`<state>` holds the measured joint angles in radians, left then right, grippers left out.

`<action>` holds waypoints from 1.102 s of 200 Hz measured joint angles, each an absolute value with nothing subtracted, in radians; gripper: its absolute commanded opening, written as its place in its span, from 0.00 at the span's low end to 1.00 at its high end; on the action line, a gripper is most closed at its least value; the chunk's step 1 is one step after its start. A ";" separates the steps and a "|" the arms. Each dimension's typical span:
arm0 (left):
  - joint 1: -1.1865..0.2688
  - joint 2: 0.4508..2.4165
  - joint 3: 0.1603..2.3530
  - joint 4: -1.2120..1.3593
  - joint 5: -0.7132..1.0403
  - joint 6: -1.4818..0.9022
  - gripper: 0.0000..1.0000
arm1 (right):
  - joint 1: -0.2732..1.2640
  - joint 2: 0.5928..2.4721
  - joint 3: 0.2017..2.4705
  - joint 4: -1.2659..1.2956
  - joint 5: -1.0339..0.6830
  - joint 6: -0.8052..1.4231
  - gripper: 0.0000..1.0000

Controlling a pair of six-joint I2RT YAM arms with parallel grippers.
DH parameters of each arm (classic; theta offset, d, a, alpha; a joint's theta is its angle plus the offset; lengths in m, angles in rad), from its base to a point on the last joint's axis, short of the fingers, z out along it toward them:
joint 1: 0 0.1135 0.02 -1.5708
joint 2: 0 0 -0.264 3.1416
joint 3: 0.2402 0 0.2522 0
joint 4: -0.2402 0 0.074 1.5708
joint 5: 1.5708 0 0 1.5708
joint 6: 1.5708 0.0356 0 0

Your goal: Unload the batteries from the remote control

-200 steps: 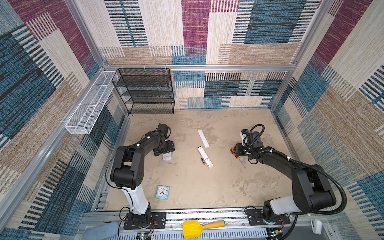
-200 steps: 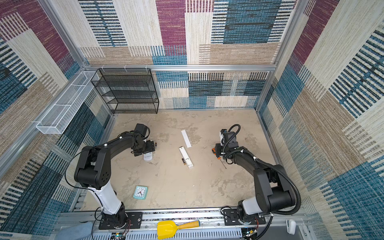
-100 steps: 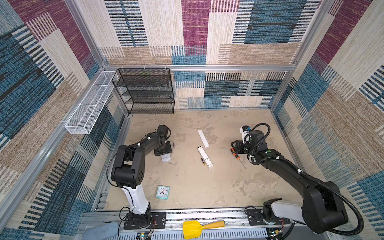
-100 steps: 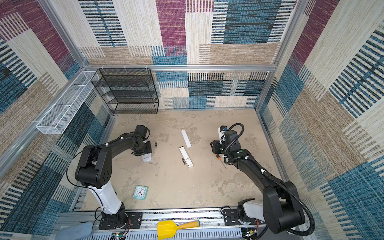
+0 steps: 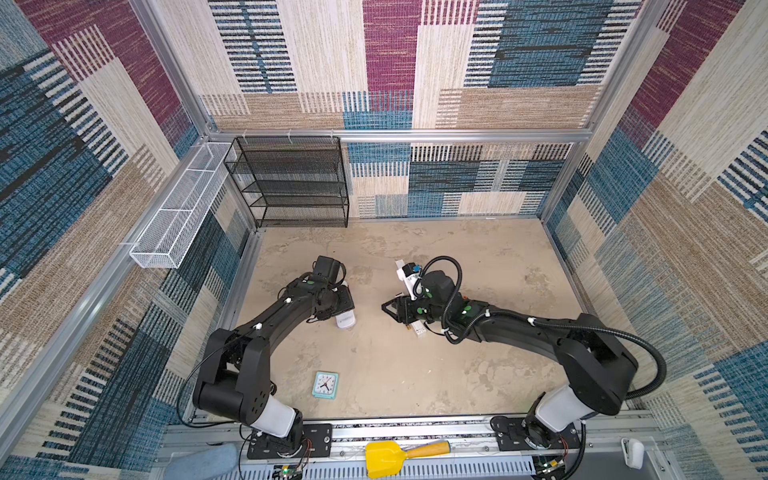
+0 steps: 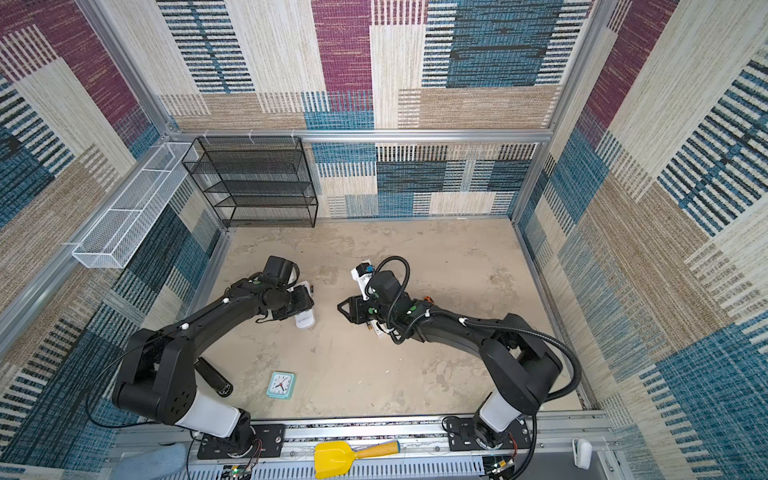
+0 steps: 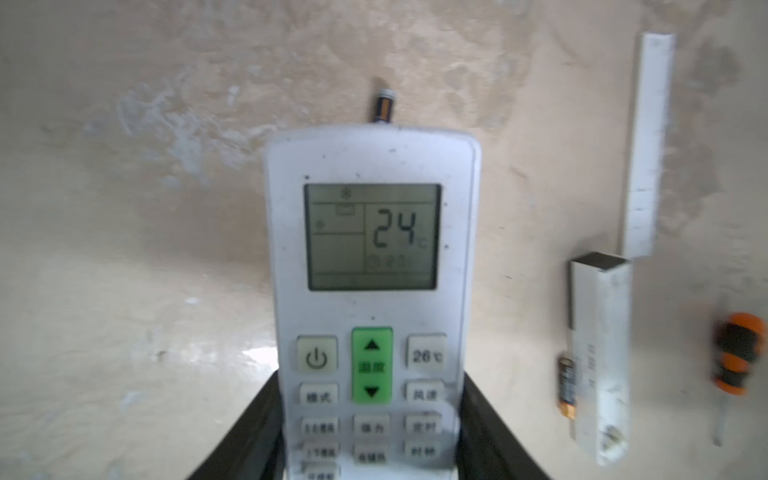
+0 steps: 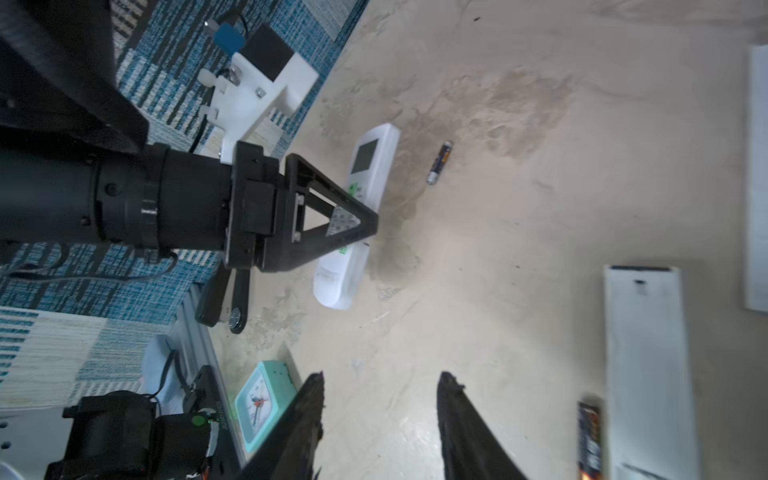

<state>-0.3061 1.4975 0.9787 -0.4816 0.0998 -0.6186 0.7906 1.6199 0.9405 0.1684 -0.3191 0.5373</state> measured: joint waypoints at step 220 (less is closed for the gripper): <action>-0.382 1.294 0.896 -0.297 0.210 -0.837 0.66 | 0.842 1.745 1.030 0.250 -0.400 0.657 0.11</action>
<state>-0.3817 1.2942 0.8963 -0.2966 0.2100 -0.8371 0.8417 1.7454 1.0298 0.2497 -0.4000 0.6575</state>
